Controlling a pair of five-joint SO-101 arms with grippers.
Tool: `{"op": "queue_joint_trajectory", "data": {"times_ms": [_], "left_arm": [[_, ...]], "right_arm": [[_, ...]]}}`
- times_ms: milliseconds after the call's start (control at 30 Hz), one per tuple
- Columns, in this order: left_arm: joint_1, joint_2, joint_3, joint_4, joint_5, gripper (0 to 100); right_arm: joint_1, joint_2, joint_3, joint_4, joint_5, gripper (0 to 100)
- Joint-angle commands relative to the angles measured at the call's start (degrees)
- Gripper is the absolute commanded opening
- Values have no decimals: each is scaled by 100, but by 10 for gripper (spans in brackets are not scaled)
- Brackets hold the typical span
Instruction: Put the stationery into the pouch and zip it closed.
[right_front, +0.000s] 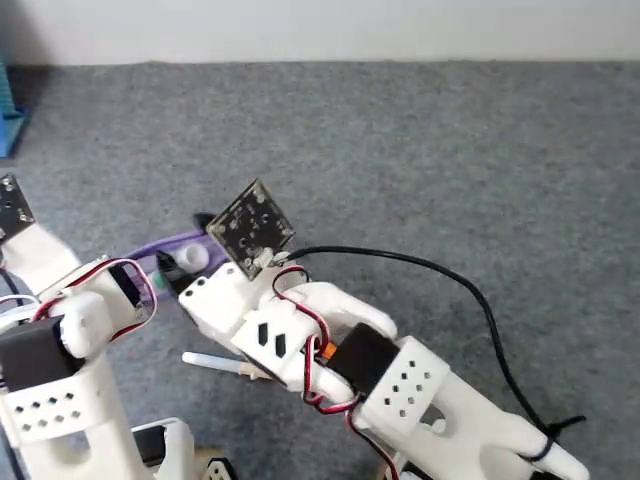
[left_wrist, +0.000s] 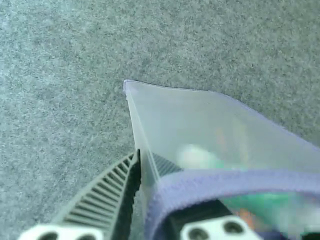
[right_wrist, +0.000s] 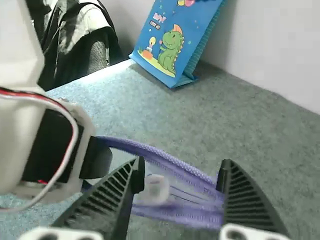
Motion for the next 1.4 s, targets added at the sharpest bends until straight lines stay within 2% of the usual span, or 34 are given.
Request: {"op": "queue_joint_trajectory", "data": {"times_ms": [0, 200, 333, 633, 767, 1000, 1233, 1367], "left_arm": [[-53, 44, -171, -132, 70, 12], [-53, 0, -198, -123, 193, 12], [-53, 0, -198, -114, 369, 12], [-185, 0, -207, -105, 378, 12], [-519, 0, -189, -88, 369, 12], [-519, 0, -207, 9, 360, 12], [-519, 0, -207, 18, 360, 12], [-519, 0, -207, 18, 360, 12]], "right_arm": [[426, -277, -642, 681, -193, 192], [1587, -22, -1248, 2800, -747, 146], [2132, 558, -1371, 3433, -853, 145], [2308, 2879, -1538, 3934, -738, 144], [2299, 3925, -2066, 3987, -457, 144], [2316, 5604, -3358, 3987, -88, 144], [2290, 6862, -4255, 4312, -88, 144], [2527, 7266, -4360, 4356, 70, 141]]}}
